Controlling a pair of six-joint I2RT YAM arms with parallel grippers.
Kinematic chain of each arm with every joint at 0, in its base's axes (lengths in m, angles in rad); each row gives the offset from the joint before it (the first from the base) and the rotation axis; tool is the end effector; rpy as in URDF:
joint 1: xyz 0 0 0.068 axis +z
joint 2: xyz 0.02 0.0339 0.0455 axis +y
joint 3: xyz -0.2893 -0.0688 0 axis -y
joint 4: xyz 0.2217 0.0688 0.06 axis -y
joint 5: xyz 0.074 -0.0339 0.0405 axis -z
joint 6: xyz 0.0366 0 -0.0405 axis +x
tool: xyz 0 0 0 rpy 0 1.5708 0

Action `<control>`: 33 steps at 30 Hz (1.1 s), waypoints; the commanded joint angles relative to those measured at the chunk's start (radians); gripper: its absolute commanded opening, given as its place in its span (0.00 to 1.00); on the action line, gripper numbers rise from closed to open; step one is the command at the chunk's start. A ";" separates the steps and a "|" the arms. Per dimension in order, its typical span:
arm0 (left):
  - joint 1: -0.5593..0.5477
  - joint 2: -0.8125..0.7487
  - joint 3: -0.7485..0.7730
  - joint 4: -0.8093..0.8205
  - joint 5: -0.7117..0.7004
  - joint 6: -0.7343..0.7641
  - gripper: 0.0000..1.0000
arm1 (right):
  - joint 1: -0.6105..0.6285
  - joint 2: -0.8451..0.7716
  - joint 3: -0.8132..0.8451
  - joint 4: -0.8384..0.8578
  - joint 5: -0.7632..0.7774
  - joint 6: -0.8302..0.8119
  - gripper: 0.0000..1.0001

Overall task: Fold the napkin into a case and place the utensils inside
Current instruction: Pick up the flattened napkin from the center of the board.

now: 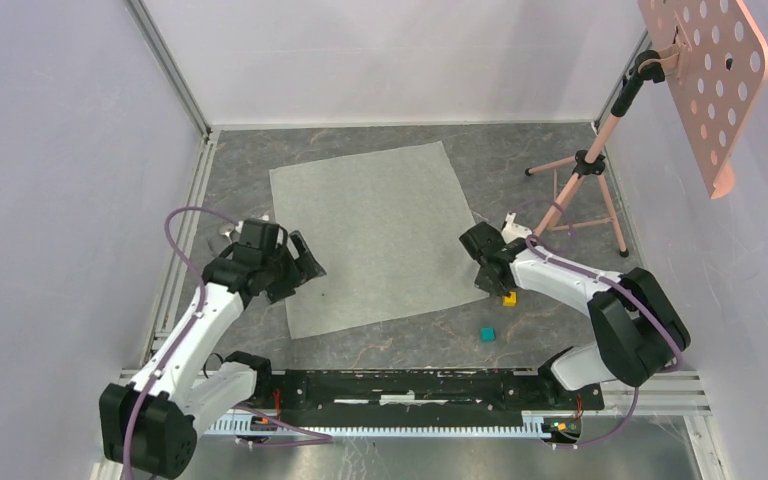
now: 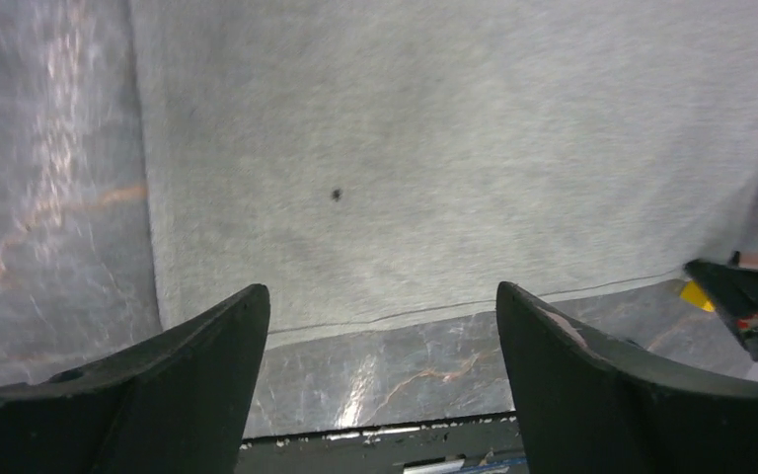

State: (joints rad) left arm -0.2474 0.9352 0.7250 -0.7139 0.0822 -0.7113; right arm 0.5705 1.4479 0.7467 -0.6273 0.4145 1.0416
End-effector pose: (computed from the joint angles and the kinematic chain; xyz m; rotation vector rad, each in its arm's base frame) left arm 0.1390 -0.0382 0.2706 -0.5544 2.5008 -0.4893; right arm 0.1918 0.1056 0.1991 0.6905 2.5838 -0.1544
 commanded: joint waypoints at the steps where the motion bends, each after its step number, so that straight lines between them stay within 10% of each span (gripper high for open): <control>1: -0.021 0.036 -0.076 -0.071 0.002 -0.204 0.88 | -0.023 -0.032 0.004 0.092 0.117 -0.028 0.00; 9: -0.233 -0.121 -0.207 -0.246 -0.261 -0.611 0.77 | -0.078 -0.079 -0.102 0.277 0.032 -0.076 0.00; 33: -0.232 0.249 -0.166 -0.167 -0.318 -0.656 0.49 | -0.101 -0.070 -0.131 0.280 -0.050 -0.106 0.00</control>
State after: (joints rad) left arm -0.4774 1.1393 0.5385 -0.8940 -0.1665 -1.3037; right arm 0.4767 1.3891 0.6258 -0.3122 0.3695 0.9268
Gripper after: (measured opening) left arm 0.542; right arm 0.014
